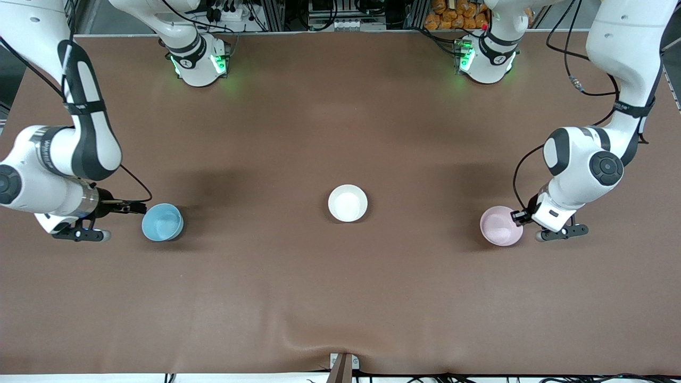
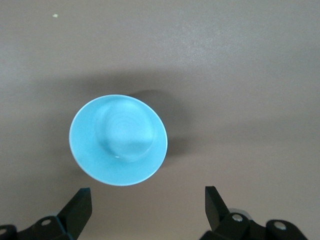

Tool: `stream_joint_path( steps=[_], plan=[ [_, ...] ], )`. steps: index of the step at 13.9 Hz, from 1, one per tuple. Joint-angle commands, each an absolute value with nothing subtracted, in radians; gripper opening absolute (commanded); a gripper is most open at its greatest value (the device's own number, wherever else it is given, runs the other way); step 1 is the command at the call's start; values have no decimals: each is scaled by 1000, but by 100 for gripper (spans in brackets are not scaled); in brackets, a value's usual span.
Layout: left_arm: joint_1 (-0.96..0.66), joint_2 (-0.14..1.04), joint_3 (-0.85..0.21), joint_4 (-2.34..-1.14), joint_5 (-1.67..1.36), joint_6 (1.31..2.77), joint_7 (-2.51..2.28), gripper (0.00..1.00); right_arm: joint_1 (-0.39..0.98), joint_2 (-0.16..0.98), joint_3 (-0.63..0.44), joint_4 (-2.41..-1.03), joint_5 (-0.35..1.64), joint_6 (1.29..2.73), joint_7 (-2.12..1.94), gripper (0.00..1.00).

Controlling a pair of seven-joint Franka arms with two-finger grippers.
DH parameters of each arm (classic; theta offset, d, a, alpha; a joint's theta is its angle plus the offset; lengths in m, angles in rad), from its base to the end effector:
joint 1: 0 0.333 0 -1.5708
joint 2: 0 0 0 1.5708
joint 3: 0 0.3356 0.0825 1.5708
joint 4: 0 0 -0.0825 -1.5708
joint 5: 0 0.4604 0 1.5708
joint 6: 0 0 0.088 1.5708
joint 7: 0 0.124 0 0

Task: Stack pink and blue bowls on white bowl
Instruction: 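Grasp the pink bowl with the left gripper while the right gripper grasps the blue bowl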

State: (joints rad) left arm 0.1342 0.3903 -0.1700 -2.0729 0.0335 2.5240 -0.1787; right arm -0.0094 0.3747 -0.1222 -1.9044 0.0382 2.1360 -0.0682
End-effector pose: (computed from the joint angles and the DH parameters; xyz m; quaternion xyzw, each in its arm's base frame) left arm 0.6529 -0.0244 0.1905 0.9971 0.0654 0.0310 0.0253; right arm 0.6673 -0.0844 0.2447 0.9967 -0.0403 -0.0703 0.0002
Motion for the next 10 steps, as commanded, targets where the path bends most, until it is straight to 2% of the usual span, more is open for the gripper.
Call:
stream_joint_path(
  steps=[1, 3, 6, 10],
  plan=[
    [137, 279, -242, -2085, 49, 2425, -218, 0, -34, 389, -117, -1945, 49, 2203, -60, 100],
    [137, 264, -316, -2060, 41, 2384, -293, 0, -38, 414, -117, -1944, 54, 2223, -60, 100],
    [112, 293, -415, -1962, 38, 2289, -458, 0, -54, 443, -115, -1945, 64, 2259, -52, 100],
    [-52, 377, -428, -1835, 38, 2258, -731, 0, -55, 488, -117, -1945, 135, 2310, -49, 100]
  ],
)
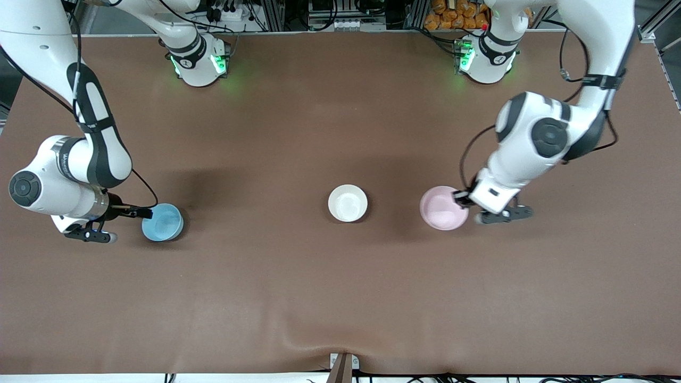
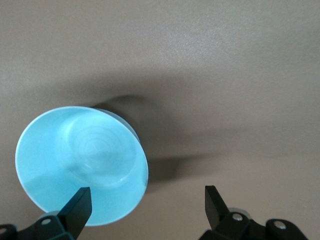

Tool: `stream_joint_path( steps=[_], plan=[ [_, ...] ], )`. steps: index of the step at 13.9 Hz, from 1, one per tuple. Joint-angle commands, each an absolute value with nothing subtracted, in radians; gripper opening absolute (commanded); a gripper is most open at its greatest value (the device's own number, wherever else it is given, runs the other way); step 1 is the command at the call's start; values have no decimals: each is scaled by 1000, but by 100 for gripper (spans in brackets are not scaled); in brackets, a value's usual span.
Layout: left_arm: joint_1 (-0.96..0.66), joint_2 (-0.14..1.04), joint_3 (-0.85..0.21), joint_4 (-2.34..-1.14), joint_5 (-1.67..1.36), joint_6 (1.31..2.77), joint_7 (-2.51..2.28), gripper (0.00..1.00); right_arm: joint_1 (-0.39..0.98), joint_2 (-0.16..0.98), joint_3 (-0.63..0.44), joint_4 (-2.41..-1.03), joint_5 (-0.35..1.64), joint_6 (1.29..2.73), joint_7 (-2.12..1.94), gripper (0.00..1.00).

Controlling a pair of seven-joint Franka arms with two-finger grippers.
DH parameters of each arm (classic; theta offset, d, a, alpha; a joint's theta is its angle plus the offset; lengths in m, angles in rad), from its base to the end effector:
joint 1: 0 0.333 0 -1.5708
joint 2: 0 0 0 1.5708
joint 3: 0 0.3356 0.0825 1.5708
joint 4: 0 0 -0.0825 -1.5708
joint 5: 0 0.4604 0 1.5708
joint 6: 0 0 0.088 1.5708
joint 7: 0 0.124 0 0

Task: Stack pink and blue bowls on white bowl
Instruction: 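Grasp the pink bowl with the left gripper while the right gripper grasps the blue bowl, then lower the pink bowl onto the white bowl and open the left gripper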

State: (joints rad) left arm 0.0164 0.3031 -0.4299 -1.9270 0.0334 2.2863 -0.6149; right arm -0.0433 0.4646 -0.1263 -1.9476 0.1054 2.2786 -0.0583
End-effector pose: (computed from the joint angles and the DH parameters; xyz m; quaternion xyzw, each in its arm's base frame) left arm 0.6351 -0.2673 0.3110 0.9928 0.1012 0.0127 0.0633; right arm 0.6549 -0.1083 0.1754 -0.9941 0.0874 0.0626 0.0164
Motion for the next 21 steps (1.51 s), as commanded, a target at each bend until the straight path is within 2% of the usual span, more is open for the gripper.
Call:
stream_joint_path(
  steps=[1, 4, 5, 8, 9, 10, 16, 21],
  plan=[
    [-98, 409, -426, -1804, 43, 2258, -786, 0, -55, 497, -117, -1945, 138, 2321, -49, 100],
    [-213, 486, -419, -1735, 52, 2258, -952, 0, -54, 512, -117, -1945, 138, 2332, -48, 100],
    [-222, 497, -419, -1723, 52, 2258, -972, 0, -54, 512, -117, -1945, 138, 2332, -48, 96],
    [-287, 517, -411, -1726, 52, 2276, -1012, 0, -54, 512, -117, -1945, 138, 2332, -48, 43],
    [-307, 517, -400, -1730, 76, 2278, -1032, 0, -55, 512, -115, -1945, 141, 2332, -46, 16],
    [-311, 518, -396, -1735, 137, 2278, -1058, 0, -55, 512, -115, -1945, 152, 2332, -45, 0],
    [-339, 595, -397, -1726, 241, 2393, -1164, 0, -52, 502, -117, -1945, 187, 2315, -40, 0],
    [-360, 621, -396, -1726, 245, 2431, -1176, 0, -54, 434, -117, -1944, 187, 2246, -46, 0]
  ],
)
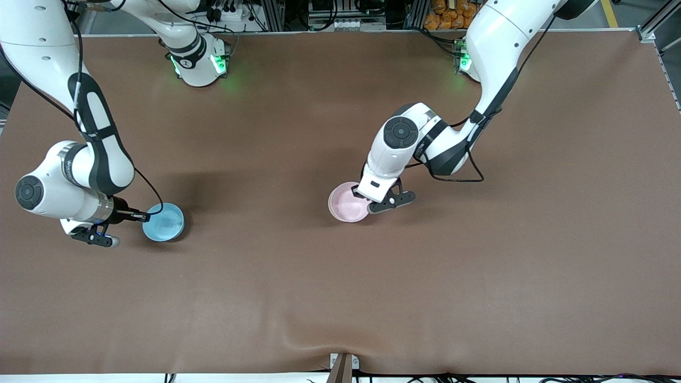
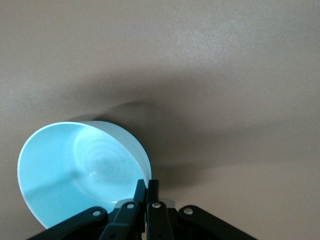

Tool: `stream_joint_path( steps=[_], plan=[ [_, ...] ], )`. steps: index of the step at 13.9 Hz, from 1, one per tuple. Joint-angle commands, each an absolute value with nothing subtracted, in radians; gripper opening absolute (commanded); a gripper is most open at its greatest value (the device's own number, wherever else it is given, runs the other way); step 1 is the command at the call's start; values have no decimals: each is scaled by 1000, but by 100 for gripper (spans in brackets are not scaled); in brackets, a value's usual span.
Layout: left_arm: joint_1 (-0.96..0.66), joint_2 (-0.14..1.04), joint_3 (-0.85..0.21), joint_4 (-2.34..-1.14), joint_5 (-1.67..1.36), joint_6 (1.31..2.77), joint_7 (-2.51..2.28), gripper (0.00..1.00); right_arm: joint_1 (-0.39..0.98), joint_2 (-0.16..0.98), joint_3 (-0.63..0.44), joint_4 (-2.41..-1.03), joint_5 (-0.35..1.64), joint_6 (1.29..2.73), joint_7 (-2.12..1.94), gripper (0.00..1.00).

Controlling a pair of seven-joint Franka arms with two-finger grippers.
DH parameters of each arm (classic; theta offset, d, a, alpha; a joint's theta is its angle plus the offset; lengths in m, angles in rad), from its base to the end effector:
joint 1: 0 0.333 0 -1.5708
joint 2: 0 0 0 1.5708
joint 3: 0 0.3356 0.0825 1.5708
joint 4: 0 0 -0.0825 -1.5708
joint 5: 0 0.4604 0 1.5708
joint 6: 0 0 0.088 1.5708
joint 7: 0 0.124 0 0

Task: Stack pink and blue bowls on white bowl
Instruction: 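Lower the pink bowl onto the white bowl and open the left gripper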

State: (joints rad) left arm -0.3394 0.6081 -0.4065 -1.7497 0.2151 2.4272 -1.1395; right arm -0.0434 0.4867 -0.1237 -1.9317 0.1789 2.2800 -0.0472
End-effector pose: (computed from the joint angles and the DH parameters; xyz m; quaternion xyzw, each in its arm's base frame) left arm 0.5636 -0.4880 0.2078 0.9846 0.1584 0.0078 0.0730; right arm 0.6592 -0.1046 0.1679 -0.9904 0.1170 0.0616 0.0414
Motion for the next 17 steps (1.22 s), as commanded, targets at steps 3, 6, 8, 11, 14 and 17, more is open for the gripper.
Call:
stream_joint_path(
  steps=[3, 6, 8, 11, 14, 17],
  plan=[
    [-367, 620, -396, -1727, 247, 2431, -1180, 0, -54, 396, -115, -1944, 187, 2220, -48, 0],
    [-367, 623, -396, -1727, 247, 2431, -1180, 0, -52, 374, -114, -1944, 189, 2204, -45, 0],
    [-368, 630, -396, -1726, 247, 2433, -1180, 0, -49, 364, -114, -1944, 189, 2201, -40, 0],
    [-368, 638, -396, -1726, 247, 2444, -1180, 0, -41, 351, -113, -1941, 213, 2184, -38, 0],
    [-367, 641, -396, -1721, 244, 2444, -1180, 45, -38, 344, -110, -1939, 230, 2180, -37, 0],
    [-356, 594, -394, -1709, 247, 2402, -1175, 100, -23, 339, -107, -1940, 230, 2174, 1, 0]
  ],
)
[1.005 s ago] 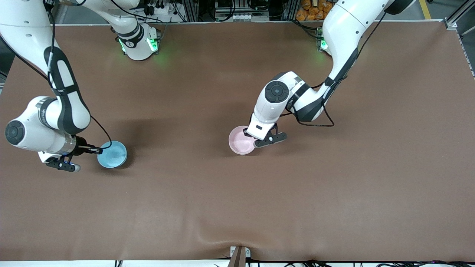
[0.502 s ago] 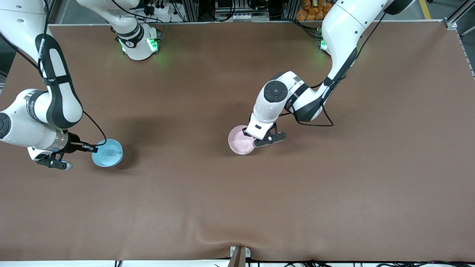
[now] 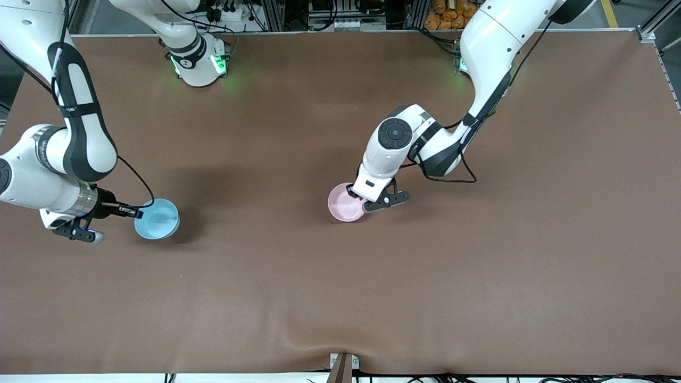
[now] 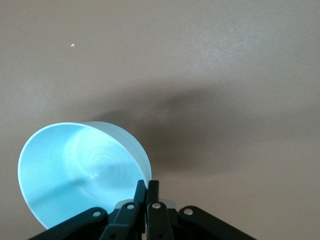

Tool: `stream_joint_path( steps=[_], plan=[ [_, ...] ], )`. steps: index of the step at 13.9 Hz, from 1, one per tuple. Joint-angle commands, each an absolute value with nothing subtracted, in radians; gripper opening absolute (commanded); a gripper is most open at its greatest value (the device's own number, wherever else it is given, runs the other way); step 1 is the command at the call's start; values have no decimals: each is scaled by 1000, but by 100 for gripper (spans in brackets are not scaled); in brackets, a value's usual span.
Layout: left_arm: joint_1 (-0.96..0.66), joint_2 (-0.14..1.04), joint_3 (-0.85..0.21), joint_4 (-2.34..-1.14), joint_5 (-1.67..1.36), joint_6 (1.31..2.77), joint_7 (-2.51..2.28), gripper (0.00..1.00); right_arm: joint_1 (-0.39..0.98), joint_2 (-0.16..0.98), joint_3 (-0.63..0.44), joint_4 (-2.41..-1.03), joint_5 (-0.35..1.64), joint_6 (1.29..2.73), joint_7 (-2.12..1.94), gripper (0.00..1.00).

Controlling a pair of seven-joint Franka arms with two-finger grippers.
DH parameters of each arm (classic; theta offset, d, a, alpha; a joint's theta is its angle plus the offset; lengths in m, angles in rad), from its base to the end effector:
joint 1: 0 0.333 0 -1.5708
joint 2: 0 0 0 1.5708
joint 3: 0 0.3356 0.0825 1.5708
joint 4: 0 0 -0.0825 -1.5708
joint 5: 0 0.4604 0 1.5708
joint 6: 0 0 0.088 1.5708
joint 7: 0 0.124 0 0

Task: Stack pink and blue bowls on white bowl
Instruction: 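Lower the pink bowl onto the white bowl and open the left gripper, then carry the blue bowl with the right gripper while the left gripper withdraws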

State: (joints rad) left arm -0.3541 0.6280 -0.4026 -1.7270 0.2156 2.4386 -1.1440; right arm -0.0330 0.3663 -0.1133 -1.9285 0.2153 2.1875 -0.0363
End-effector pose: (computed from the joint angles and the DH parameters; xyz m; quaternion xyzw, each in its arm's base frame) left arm 0.5647 -0.4975 0.2055 0.9842 0.1575 0.0099 0.0801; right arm 0.6665 -0.0860 0.2429 -0.9896 0.1186 0.0451 0.0683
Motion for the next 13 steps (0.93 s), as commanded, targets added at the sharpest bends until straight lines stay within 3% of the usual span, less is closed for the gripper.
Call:
stream_joint_path(
  steps=[1, 7, 10, 13],
  plan=[
    [-342, 551, -394, -1707, 248, 2354, -1174, 100, -8, 334, -109, -1940, 230, 2175, 26, 0],
    [-164, 246, -396, -1692, 245, 2059, -1077, 100, 89, 321, -109, -1939, 230, 2180, 204, 0],
    [-66, 172, -397, -1603, 230, 1854, -843, 100, 165, 321, -109, -1934, 230, 2189, 337, 0],
    [35, 149, -400, -1519, 183, 1746, -666, 100, 231, 325, -110, -1934, 230, 2223, 452, 0]
  ],
)
